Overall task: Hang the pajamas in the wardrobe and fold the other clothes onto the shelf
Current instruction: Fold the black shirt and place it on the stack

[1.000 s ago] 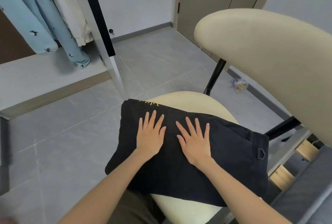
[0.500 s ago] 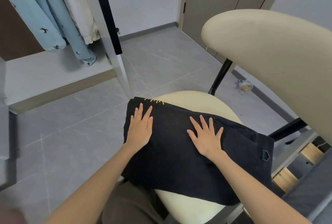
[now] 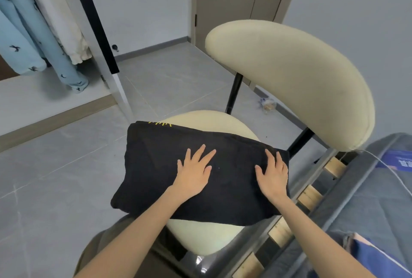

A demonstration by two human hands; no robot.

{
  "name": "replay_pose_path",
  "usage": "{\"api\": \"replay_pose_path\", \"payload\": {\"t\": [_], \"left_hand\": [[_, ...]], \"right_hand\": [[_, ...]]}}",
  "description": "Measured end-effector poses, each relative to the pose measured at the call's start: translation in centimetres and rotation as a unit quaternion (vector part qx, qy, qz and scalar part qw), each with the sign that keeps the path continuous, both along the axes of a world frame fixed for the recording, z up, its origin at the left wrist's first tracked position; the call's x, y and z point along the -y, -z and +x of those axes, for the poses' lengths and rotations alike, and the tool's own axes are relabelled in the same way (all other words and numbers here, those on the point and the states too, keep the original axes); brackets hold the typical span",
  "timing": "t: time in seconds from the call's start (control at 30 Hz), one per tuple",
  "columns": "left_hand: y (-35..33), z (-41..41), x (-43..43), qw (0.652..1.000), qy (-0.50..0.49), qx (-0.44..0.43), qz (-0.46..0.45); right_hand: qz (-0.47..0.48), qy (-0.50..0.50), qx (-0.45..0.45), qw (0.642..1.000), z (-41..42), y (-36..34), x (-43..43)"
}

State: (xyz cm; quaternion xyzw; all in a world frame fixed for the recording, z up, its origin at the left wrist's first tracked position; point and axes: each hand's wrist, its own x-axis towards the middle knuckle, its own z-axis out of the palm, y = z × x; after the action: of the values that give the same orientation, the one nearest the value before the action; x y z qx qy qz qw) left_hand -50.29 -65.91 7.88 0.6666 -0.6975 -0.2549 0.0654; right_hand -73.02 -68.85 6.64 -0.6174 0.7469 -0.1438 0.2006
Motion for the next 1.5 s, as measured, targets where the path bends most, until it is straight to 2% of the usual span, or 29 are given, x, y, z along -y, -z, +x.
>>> {"api": "replay_pose_path", "payload": {"t": [0.13,0.23,0.37,0.63,0.87,1.0,1.13,1.27,1.4,1.5], "left_hand": [[1.5,-4.6,-0.9,0.997,0.047,0.046,0.047],[2.8,-6.5,-1.4,0.99,0.061,0.105,0.074],[4.0,-6.7,-1.8,0.983,0.06,0.163,0.057],[4.1,-6.8,-1.0,0.974,0.079,0.19,0.091],[3.6,-6.8,-0.7,0.973,0.085,0.189,0.105],[3.3,-6.6,-0.7,0.977,0.077,0.176,0.095],[2.3,-5.4,-0.8,0.992,0.044,0.098,0.068],[1.3,-2.4,-1.5,0.999,0.014,0.001,0.035],[0.6,0.8,-2.8,1.0,-0.003,0.005,0.022],[0.2,2.4,-3.3,0.998,-0.048,-0.045,0.009]], "right_hand": [[0.078,0.077,0.078,0.991,-3.9,1.1,-1.8],[0.109,0.102,0.182,0.972,-5.8,1.9,-2.2],[0.171,0.155,0.387,0.893,-6.9,2.7,-2.0],[0.225,0.227,0.456,0.831,-7.6,5.1,-1.5],[0.199,0.226,0.422,0.855,-8.2,3.8,-1.5],[0.095,0.182,0.379,0.902,-7.3,0.6,-1.7],[0.028,0.075,0.319,0.944,-5.1,-3.2,-1.4],[0.026,0.023,0.3,0.953,-2.0,-6.7,-0.4],[0.042,-0.044,0.281,0.958,2.0,-9.0,0.3],[0.054,-0.103,0.217,0.969,6.0,-9.1,0.5]]}}
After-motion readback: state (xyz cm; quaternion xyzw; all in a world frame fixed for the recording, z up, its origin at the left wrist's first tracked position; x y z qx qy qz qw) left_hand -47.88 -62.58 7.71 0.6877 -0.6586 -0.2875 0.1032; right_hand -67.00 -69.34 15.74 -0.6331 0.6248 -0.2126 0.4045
